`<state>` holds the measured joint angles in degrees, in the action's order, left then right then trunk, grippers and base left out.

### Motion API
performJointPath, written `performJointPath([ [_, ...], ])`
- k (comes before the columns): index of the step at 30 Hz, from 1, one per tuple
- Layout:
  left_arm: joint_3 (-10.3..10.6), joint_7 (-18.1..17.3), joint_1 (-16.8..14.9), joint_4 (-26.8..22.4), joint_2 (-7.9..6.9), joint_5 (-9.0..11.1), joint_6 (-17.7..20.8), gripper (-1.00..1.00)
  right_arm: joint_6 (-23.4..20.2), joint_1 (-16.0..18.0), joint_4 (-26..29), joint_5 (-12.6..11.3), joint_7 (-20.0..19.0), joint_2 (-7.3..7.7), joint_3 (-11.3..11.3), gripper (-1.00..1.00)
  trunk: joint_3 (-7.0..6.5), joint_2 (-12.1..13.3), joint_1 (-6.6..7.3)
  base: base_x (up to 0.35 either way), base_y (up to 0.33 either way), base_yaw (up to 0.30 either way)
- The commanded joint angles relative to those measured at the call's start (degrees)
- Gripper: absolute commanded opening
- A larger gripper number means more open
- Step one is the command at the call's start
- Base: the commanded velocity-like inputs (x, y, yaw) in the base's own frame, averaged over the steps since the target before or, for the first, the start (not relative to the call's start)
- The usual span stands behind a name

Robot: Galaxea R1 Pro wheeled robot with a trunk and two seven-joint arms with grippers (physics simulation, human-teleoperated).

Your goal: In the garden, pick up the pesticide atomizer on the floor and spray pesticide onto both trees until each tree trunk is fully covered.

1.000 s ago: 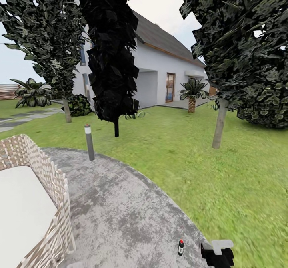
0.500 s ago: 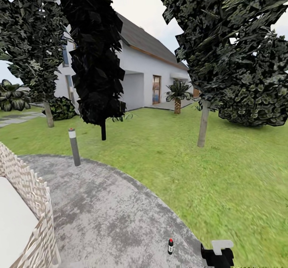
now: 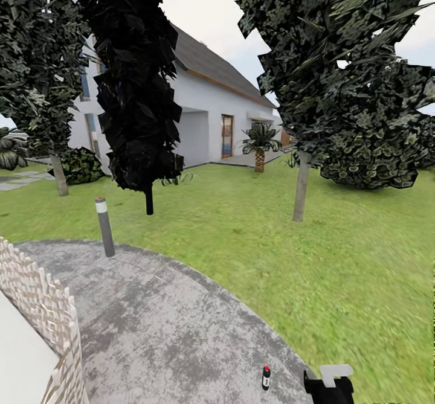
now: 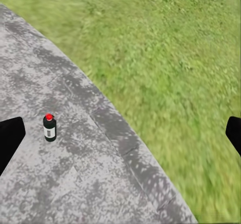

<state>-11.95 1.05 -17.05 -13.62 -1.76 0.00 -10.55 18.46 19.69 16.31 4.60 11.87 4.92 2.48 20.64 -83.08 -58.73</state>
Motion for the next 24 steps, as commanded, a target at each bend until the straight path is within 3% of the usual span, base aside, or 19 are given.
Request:
performJointPath([
  [1,0.00,0.00,0.00,0.00,0.00,0.00,0.00,1.00,0.00,0.00,-0.01,-0.01,0.00,0.00,0.00,1.00,-0.02,0.00,0.00,0.113,0.192,-0.207],
  [24,0.00,0.00,0.00,0.00,0.00,0.00,0.04,1.00,0.00,0.00,-0.14,-0.01,0.00,0.00,0.06,1.00,-0.55,0.00,0.00,0.011,0.018,-0.252],
])
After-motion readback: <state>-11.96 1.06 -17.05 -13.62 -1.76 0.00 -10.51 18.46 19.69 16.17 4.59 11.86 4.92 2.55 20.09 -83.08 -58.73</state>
